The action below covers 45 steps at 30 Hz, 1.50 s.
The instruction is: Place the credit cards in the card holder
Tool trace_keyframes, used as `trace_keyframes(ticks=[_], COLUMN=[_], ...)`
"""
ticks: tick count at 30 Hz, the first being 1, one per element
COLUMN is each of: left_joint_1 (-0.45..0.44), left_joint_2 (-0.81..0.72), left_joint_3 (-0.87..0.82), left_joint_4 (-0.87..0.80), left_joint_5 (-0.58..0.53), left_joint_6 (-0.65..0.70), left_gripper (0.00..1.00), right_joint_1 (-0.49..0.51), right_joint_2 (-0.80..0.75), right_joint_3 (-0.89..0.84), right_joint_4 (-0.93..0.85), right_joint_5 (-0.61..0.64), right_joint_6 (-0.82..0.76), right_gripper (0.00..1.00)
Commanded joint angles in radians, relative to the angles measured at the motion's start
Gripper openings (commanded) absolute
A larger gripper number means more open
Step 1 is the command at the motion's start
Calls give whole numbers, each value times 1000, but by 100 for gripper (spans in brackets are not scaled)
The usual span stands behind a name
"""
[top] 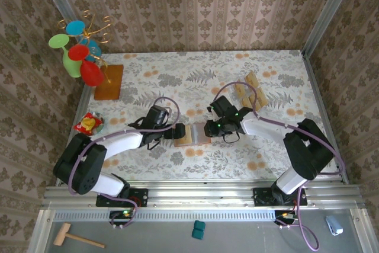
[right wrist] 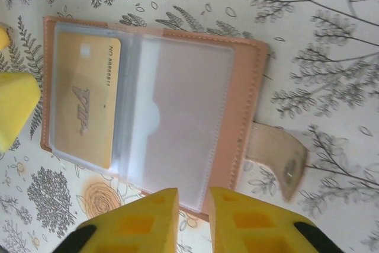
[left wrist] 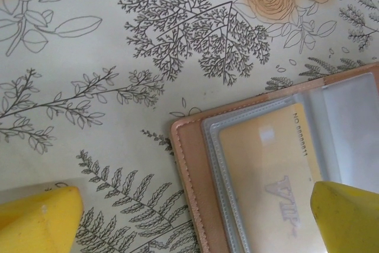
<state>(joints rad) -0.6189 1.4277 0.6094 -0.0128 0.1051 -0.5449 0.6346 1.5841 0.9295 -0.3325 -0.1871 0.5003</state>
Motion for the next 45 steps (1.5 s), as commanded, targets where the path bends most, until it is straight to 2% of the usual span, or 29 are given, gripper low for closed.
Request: trace_keyframes(ticks=[1,6,9,14,18,28,45], left_joint_1=[-8,-18,-23,-35,-46,-71,-93], left_joint_2=[15,26,39,67,87,137,132], left_joint_3=[32,45,57,78,97,113,115], left_joint_4=[8,8,10,16,27,58,113], left_joint_5=[-13,-16,-16,-14,-13,-11,34], left_joint_6=[25,24,24,23,23,11,-4], left_gripper=[100,100,100,100,100,100,100], right_joint_1=[-18,-48,-50,-49,-35,13,23], right_joint_2=[-62,-91,-76,-14,36,126,165], right_joint_3=[-24,-40,-46,-61,-54,-26,-61], right_joint_4=[-49,-59,-59,-24,-1,-18,25], right_joint_5=[48,63,64,47,48,143,130], right_joint_6=[-17,-23,-31,-34,-33,-28,-3], right_gripper=[29,34,54,58,59,56,51])
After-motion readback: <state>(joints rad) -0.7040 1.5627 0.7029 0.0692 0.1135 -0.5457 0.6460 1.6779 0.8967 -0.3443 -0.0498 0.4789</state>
